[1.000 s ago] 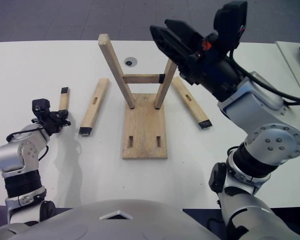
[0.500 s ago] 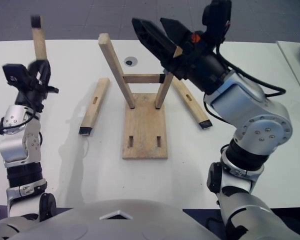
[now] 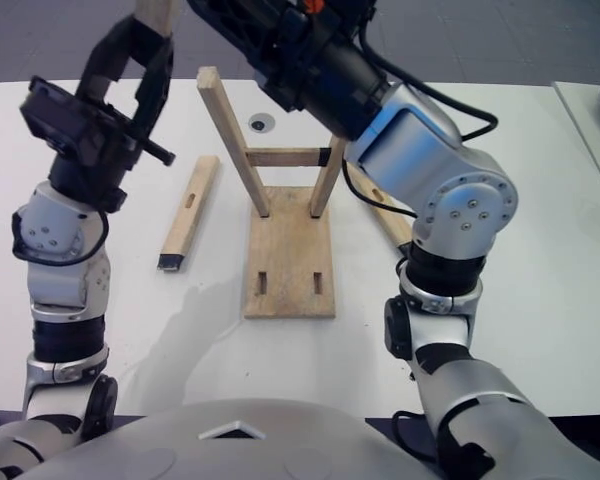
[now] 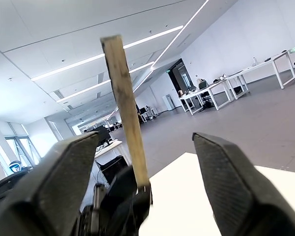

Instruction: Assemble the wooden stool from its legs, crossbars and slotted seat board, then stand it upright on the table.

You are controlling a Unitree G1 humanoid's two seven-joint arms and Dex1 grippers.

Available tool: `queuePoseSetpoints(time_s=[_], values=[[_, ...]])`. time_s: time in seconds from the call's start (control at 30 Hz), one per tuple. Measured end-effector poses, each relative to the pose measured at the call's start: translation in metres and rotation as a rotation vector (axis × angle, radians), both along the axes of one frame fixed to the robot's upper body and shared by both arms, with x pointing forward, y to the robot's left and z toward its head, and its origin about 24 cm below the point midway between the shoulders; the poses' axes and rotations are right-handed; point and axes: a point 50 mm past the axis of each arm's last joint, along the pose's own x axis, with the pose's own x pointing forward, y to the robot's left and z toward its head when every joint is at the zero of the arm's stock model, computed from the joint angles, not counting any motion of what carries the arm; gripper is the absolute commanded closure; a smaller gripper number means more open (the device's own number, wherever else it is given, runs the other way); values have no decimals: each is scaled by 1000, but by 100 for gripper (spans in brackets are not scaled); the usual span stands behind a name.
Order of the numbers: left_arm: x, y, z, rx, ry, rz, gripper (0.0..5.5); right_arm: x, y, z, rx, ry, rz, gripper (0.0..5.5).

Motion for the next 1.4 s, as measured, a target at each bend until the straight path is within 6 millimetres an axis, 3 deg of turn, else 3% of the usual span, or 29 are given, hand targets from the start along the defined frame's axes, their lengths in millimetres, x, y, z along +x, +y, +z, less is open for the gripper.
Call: queuePoseSetpoints(time_s=[0.5,0.7,0.73,0.83,0.97,1.07,1.17,1.27,1.4], values=[[-9,1,-17,4,158,-146,420,-1,1,-5,-190,-175,-9,497],[-11,2,-19,-13,215,-172,420,-4,2,-6,-204,-194,23,506],[-11,2,-19,-10,216,-172,383,-4,2,-6,-205,-195,24,506],[-11,3,-19,7,219,-178,340,-3,-1,-4,-195,-196,10,508],[-15,6,-32,68,261,-176,270,-3,-20,5,-180,-222,-66,508],[-17,16,-51,117,323,-149,234,-16,-39,4,-201,-230,-83,508],[-18,30,-67,141,376,-94,181,-31,-65,-26,-306,-126,-109,508],[-16,40,-72,143,373,-46,124,-44,-92,-53,-427,-17,-146,508],[-13,47,-78,153,380,1,53,-37,-125,-79,-595,77,-293,508]])
